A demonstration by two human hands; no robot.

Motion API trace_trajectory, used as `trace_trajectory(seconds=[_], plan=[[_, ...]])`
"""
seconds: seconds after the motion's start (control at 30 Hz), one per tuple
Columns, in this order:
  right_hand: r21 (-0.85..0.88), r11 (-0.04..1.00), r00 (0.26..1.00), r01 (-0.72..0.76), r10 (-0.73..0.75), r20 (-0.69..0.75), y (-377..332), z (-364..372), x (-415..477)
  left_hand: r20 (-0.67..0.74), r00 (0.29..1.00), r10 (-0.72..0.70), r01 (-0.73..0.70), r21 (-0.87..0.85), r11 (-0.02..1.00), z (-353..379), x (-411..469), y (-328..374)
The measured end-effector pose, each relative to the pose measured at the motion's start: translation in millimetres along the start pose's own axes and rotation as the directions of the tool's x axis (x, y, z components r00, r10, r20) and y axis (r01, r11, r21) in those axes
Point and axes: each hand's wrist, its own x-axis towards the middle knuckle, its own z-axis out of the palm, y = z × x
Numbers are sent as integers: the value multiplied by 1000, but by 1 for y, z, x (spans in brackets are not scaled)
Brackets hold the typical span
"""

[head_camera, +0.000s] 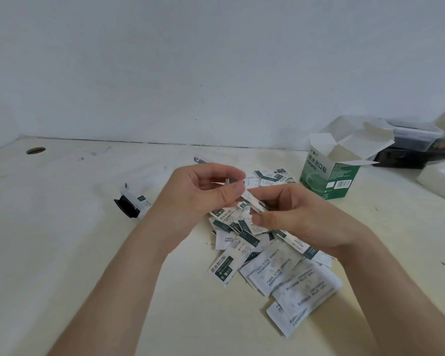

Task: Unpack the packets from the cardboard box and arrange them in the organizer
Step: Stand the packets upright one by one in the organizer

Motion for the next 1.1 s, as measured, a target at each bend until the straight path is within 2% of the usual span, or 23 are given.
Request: trace_trajectory(seconds=[0.23,0.33,0.4,0.5,0.57,0.63,0.67,0.73,0.8,0.87,0.97,1.1], plan=[[-82,996,999,-19,21,26,-24,-1,13,-46,999,24,-23,34,999,-22,1,25],[86,996,997,-35,40,-59,-37,2,31,-52,998,28,-24,76,997,-42,5,41],[111,993,994,-35,46,-94,-45,8,48,-65,998,17,-10,97,995,-56,7,46],[17,997,986,-77,79,-145,-56,19,76,-89,996,1,12,135,991,-77,8,49],[-129,985,972,-117,87,-218,-63,23,92,-169,985,21,12,190,982,-87,10,46],[-339,926,960,-168,76,-269,-69,26,108,-306,947,92,30,373,927,-96,12,40],[-435,879,959,-197,80,-273,-70,29,118,-355,924,145,71,529,846,-101,12,37],[-579,774,958,-255,122,-259,-69,35,138,-328,929,172,160,775,612,-110,7,27],[-677,666,949,-315,201,-243,-62,46,158,-273,953,128,183,861,474,-120,2,16],[-722,595,934,-352,266,-237,-53,55,172,-233,962,140,146,878,456,-128,-2,3],[-720,577,918,-385,320,-234,-44,65,186,-235,943,236,92,864,496,-136,-5,-17],[-810,432,898,-397,365,-245,-40,72,196,-262,931,254,89,838,539,-135,-4,-32]])
